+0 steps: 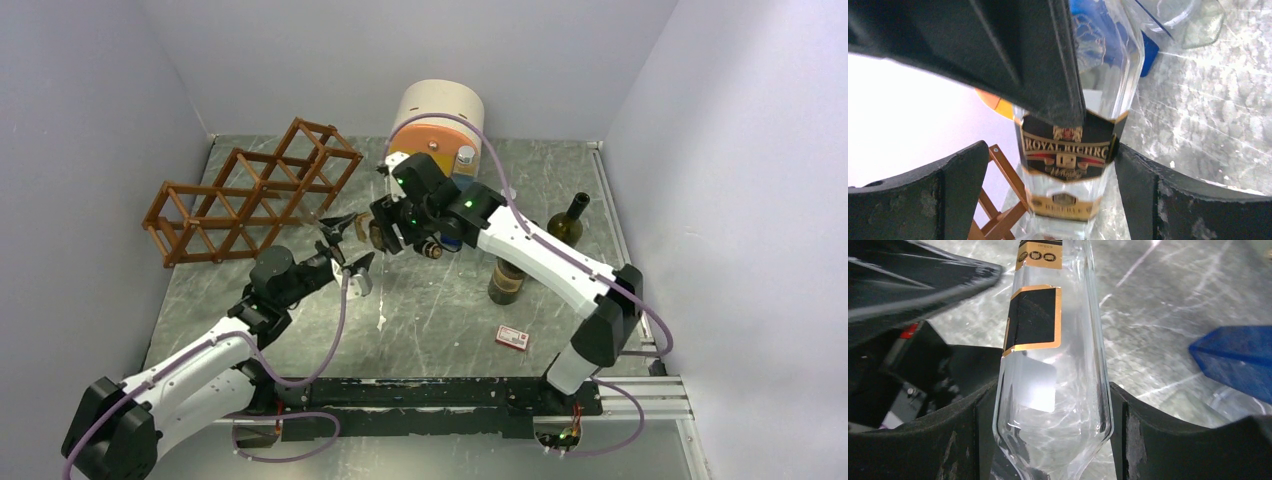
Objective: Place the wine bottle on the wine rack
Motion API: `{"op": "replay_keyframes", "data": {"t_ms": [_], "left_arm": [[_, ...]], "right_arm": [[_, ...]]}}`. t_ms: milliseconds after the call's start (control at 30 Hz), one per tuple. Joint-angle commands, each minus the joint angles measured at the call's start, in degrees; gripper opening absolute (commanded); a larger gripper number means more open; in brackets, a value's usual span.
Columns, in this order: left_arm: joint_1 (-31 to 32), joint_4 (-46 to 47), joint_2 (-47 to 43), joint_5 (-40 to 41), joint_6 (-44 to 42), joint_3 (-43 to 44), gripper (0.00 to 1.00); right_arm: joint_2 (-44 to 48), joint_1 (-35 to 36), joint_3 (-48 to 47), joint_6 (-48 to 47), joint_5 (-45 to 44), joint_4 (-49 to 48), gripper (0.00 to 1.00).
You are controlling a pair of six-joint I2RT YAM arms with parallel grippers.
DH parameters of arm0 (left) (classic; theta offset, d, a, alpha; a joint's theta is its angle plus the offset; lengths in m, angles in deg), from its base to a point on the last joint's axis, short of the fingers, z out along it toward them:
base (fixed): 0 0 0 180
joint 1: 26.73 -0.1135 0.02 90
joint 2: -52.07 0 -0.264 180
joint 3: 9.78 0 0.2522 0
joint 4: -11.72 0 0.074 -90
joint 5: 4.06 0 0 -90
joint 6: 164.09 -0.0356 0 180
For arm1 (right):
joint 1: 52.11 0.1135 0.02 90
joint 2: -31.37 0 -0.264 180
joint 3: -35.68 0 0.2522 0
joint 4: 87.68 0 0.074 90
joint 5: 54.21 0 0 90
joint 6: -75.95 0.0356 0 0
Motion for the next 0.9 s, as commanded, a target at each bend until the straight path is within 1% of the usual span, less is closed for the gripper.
{"op": "replay_keyframes", "data": {"t_ms": [0,67,133,200,300,367,400,467,567,600,667,800,867], "left_arm": [[-0.03,3.62,-1.47,1.21,1.88,3.24,0.98],[-0.01,3.71,-1.84,3.65,4.34,4.04,0.98],[-0.04,4.62,-2.62,7.82,9.37,5.71,0.98],[-0.71,5.30,-2.71,14.47,15.50,8.43,0.98],[-3.17,7.06,-1.67,28.80,26.80,13.46,0.98],[-5.68,2.08,-0.39,37.27,33.79,18.94,0.98],[-7.07,-2.38,0.48,39.28,36.91,22.75,0.98],[-9.96,-11.75,2.76,39.04,43.13,30.06,0.98],[-13.26,-23.06,6.74,33.14,51.33,40.01,0.98],[-14.29,-26.09,8.21,31.37,53.17,41.74,0.98],[-16.27,-30.57,10.80,28.66,56.46,45.91,0.98],[-19.44,-33.62,12.88,24.59,60.27,48.46,0.98],[-20.14,-37.00,13.18,22.97,61.57,50.64,0.98]], "right_arm": [[6.85,-0.77,2.77,2.48,-9.40,-8.66,0.00],[8.69,-0.80,5.83,2.73,-10.12,-11.25,0.00],[10.47,-0.82,9.05,3.09,-10.70,-14.23,0.00],[12.05,-0.84,12.23,3.53,-11.05,-17.00,0.00],[13.97,-0.82,16.84,3.89,-9.94,-21.94,0.00],[14.73,-0.82,19.19,4.02,-9.05,-24.09,0.00],[14.98,-0.82,20.12,3.92,-8.74,-24.96,0.00],[15.34,-0.80,21.58,3.99,-7.62,-26.24,0.00],[16.05,-0.73,24.26,4.25,-5.05,-28.99,0.00],[16.28,-0.73,25.18,4.19,-4.02,-30.03,0.00],[16.95,-0.52,27.70,3.52,-1.11,-32.74,0.00],[18.02,0.91,31.73,3.73,2.40,-37.64,0.00],[18.24,2.35,32.96,3.95,3.64,-39.89,0.00]]}}
